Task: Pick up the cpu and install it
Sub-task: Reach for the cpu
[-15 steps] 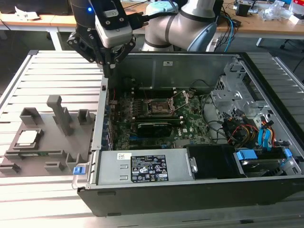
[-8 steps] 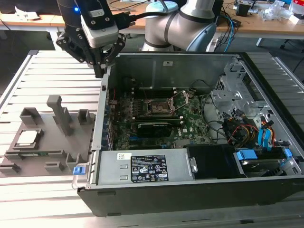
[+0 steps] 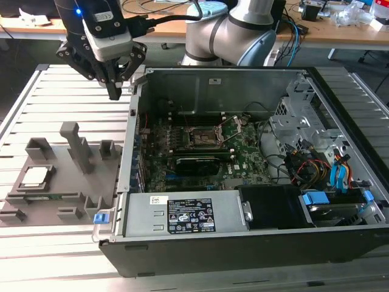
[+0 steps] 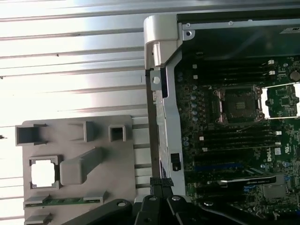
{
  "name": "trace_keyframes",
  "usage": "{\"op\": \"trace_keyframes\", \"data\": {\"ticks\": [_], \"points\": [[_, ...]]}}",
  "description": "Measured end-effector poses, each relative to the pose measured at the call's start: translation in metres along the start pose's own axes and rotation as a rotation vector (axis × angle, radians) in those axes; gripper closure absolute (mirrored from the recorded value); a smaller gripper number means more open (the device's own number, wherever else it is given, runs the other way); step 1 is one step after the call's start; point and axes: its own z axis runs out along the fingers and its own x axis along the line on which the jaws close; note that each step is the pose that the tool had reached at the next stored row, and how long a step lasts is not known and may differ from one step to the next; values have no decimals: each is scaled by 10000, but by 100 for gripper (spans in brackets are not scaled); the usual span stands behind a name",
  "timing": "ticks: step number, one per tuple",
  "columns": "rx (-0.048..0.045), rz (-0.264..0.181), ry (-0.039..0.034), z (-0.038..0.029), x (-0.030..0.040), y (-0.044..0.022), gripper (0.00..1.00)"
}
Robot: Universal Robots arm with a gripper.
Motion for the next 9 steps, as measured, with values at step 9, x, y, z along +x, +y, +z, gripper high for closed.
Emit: {"op": "trace_keyframes", "data": {"ticks": [9], "points": [[0, 1, -1, -4, 255, -19, 89]]}}
